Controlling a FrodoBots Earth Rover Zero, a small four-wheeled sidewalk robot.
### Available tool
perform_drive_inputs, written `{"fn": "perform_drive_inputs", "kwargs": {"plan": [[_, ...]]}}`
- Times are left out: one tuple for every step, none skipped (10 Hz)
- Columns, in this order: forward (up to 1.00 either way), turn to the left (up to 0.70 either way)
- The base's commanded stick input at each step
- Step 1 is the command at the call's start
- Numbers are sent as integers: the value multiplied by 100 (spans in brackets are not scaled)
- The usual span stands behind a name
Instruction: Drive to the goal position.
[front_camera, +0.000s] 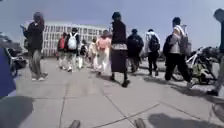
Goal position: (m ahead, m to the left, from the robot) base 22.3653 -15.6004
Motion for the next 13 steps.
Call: {"fn": "perform_drive_inputs", "kwargs": {"plan": [[85,1],[85,3],[85,14],[85,31],[85,35],[85,29],[85,18],[85,1],[85,1],[85,1],[85,1],[85,1],[85,1]]}}
